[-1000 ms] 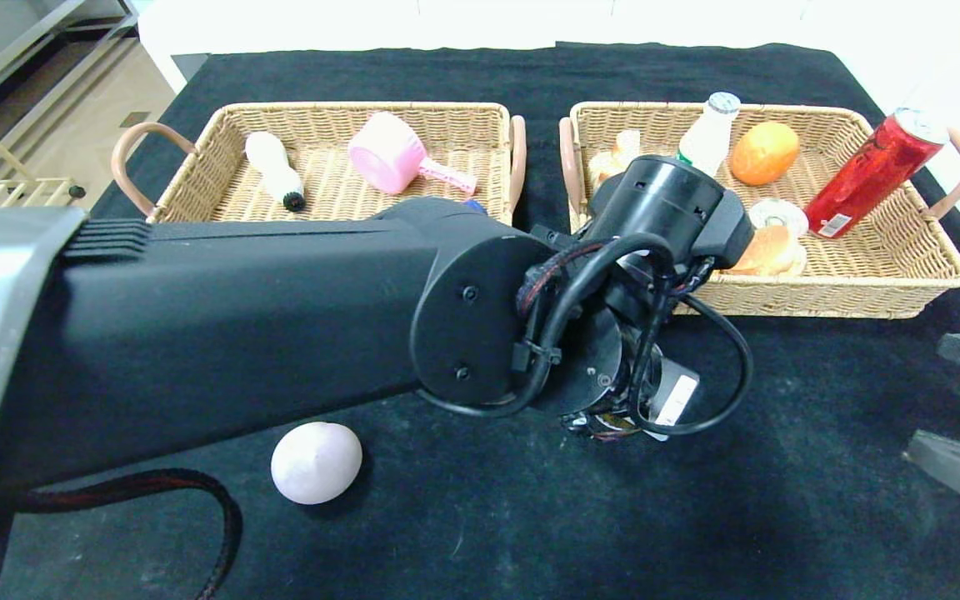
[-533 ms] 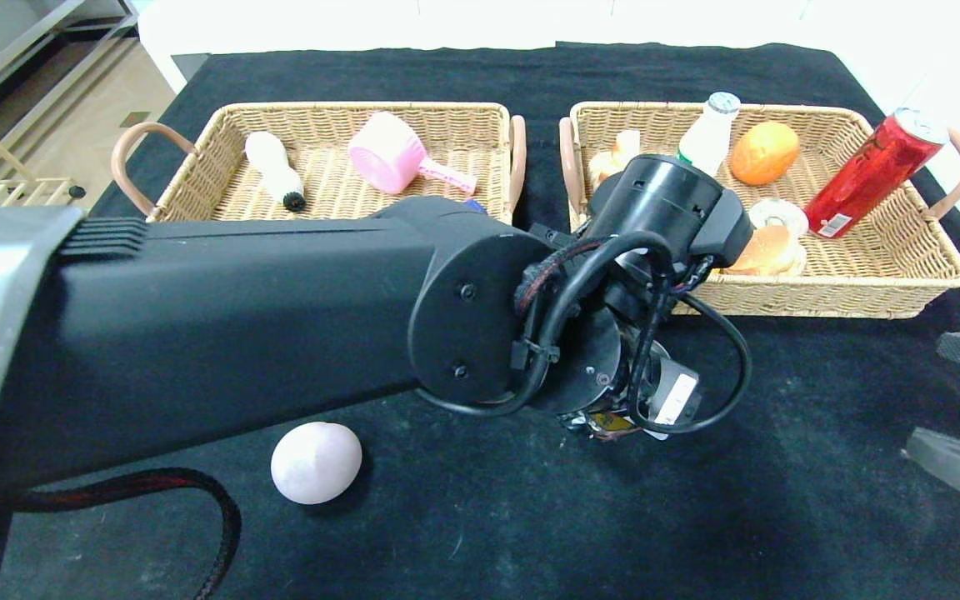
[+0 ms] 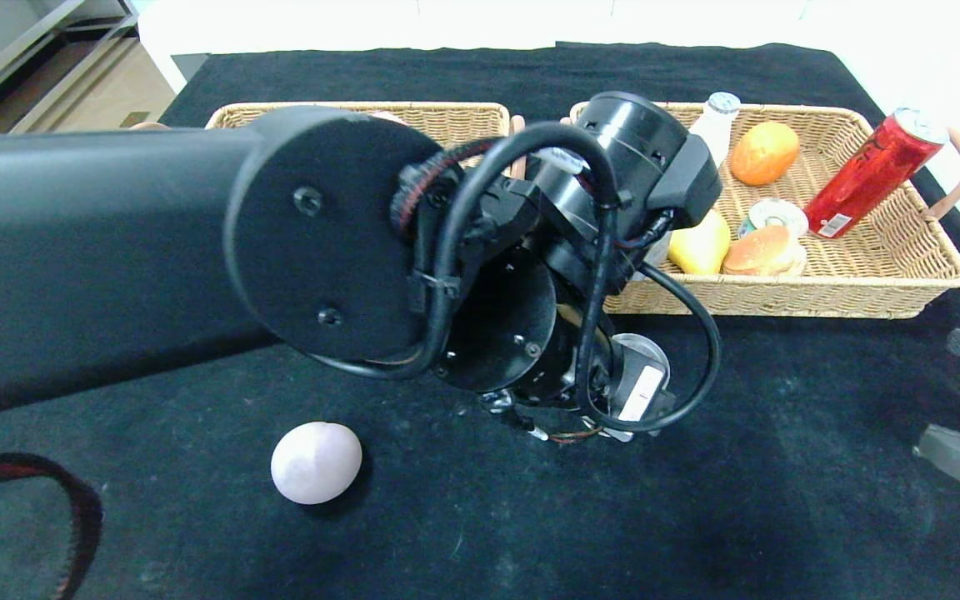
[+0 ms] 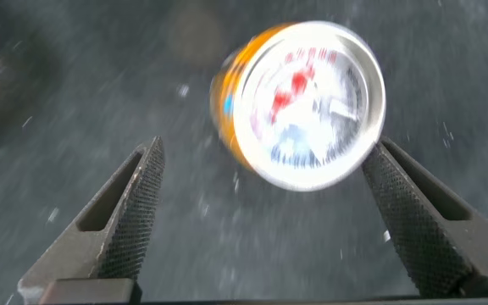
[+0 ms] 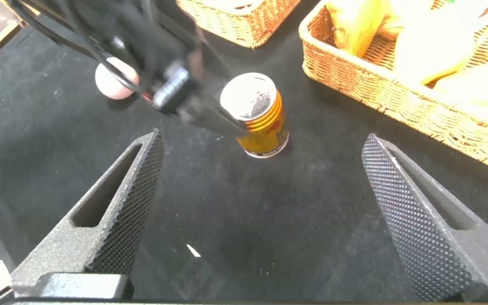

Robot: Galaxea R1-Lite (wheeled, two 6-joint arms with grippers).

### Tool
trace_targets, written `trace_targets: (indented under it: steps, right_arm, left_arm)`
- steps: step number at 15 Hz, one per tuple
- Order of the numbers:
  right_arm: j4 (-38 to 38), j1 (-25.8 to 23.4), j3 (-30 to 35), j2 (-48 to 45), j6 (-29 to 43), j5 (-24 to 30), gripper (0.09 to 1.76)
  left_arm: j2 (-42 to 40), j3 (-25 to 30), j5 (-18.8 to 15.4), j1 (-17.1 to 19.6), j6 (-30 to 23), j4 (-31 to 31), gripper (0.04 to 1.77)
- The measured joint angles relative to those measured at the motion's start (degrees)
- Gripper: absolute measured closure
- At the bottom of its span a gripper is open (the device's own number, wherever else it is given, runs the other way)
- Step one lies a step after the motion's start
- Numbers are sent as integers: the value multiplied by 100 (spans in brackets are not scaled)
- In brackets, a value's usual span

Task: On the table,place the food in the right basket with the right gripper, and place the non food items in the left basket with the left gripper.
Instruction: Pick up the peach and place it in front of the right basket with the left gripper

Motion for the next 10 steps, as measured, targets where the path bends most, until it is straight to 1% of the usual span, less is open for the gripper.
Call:
trace_targets:
  steps: [2,6,8,10]
  right_arm:
    - [0,2,0,2,-2,0,14]
    - [0,0,6,39,0,-2,14]
    - [0,0,20,79,0,-6,14]
    - [0,0,37,124,-5,-9,14]
  left_arm:
    - [-251,116,-6,33,-80,174,15]
    - [-807,607,-26,250,-152,221,13]
    - [-1091,1005,-28,418,-162,221,12]
    - [-1378,1538,-17,656,-166,206,11]
